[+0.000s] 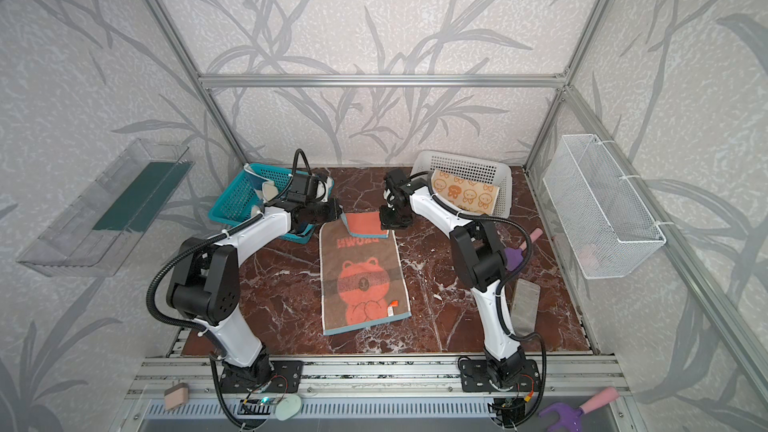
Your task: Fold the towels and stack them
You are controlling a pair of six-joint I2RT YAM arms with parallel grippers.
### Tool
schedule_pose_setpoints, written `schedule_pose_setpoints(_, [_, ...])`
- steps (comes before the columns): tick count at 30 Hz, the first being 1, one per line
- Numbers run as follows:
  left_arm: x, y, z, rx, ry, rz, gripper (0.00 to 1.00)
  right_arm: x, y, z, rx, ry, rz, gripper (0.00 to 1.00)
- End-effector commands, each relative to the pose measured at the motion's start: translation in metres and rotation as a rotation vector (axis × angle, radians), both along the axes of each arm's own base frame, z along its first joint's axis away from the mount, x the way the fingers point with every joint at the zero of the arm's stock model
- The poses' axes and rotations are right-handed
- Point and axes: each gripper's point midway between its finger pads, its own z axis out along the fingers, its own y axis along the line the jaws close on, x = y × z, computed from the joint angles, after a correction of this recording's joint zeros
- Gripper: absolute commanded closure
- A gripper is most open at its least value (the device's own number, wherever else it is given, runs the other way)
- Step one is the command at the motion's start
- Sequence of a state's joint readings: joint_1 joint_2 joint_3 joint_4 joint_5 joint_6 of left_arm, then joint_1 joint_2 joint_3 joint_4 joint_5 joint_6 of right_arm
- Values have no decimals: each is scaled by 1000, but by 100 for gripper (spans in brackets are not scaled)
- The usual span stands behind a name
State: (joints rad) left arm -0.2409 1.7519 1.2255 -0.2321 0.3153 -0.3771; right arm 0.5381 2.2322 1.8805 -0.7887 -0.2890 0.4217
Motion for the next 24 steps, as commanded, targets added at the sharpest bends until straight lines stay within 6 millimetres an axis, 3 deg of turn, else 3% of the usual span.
schedule_pose_setpoints(1, [-1, -1, 12, -18, -34, -15, 100, 6, -5, -8, -15, 59, -62, 67])
schedule_pose_setpoints(6, [-5, -1, 11, -14, -34, -30, 100, 9, -5, -24, -54, 84, -68, 67])
schedule_pose_setpoints(15, [-5, -2, 13, -18, -48, -42, 100, 17, 6, -31, -44, 87, -53, 71])
schedule_pose_setpoints(19, [-5, -1, 14, -16, -51, -43, 100, 16, 0, -41, -108, 107, -44, 71])
schedule_pose_setpoints(24, [-8, -1, 15, -27, -54, -40, 100, 13, -7, -38, -176, 89, -44, 69])
